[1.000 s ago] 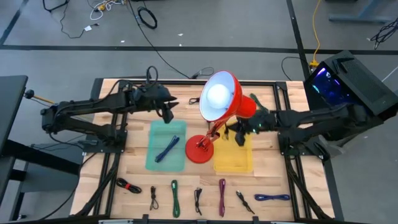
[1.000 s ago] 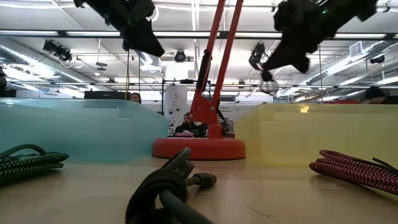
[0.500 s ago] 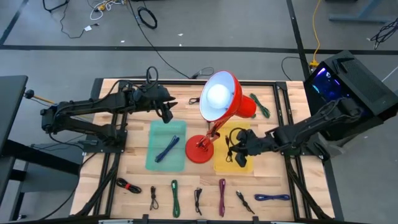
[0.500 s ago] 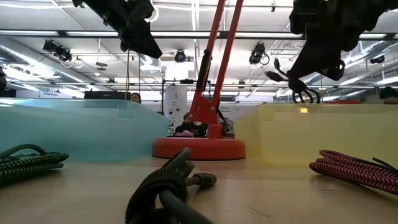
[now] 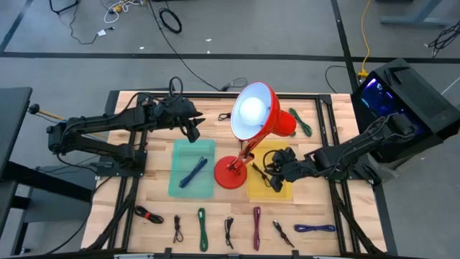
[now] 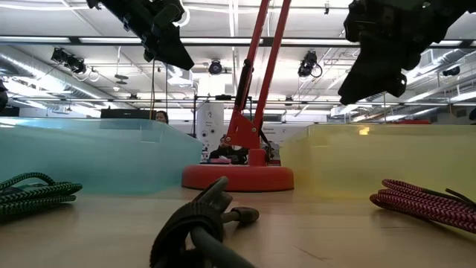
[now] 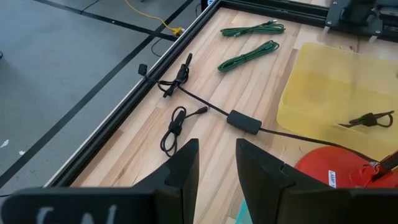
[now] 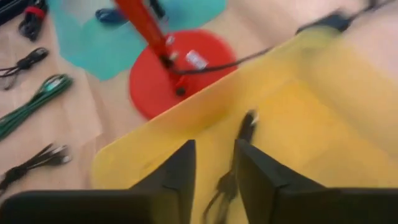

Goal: Pick & Place USB Port
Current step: Put the right green patterned charger cable into the blue bin

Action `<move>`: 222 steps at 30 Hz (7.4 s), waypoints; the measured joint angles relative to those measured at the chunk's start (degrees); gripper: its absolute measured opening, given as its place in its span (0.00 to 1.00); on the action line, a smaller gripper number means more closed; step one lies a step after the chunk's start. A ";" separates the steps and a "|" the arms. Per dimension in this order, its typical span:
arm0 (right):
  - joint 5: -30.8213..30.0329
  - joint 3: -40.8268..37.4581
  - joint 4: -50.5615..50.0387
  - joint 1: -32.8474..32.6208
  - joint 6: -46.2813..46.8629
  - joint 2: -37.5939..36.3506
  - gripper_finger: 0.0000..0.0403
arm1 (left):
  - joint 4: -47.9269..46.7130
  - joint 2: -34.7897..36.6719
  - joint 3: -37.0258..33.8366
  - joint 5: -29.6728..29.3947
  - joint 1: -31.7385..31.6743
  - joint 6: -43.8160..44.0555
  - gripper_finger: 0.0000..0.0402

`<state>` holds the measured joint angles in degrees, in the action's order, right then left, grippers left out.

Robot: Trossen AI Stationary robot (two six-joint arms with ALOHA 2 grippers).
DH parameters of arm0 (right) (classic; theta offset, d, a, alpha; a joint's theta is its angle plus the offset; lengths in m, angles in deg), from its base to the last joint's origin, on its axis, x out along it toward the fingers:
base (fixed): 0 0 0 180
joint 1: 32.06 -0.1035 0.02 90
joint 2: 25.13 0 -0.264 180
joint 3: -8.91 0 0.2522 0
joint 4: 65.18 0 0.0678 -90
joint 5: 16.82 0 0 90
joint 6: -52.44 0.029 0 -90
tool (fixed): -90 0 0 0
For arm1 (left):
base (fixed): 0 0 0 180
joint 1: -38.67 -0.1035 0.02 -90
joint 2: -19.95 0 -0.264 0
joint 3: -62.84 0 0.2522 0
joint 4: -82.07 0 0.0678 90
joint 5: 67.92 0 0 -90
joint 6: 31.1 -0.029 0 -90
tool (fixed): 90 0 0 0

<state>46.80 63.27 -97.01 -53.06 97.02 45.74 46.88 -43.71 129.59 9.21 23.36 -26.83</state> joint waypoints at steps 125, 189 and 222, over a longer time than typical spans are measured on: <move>21.04 11.50 27.15 25.70 -47.28 -3.44 0.00 | 35.07 -9.19 -0.02 29.59 0.17 5.60 0.28; 20.84 11.41 28.84 26.39 -45.20 1.93 0.04 | 53.94 -21.73 0.02 27.93 -3.02 10.60 0.01; 20.81 11.43 10.75 39.60 -43.59 -1.75 0.10 | -16.71 -1.95 0.02 -6.86 21.30 27.29 0.01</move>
<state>67.62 74.71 -86.26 -13.46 53.43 43.99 30.17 -45.65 129.61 2.35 44.66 0.46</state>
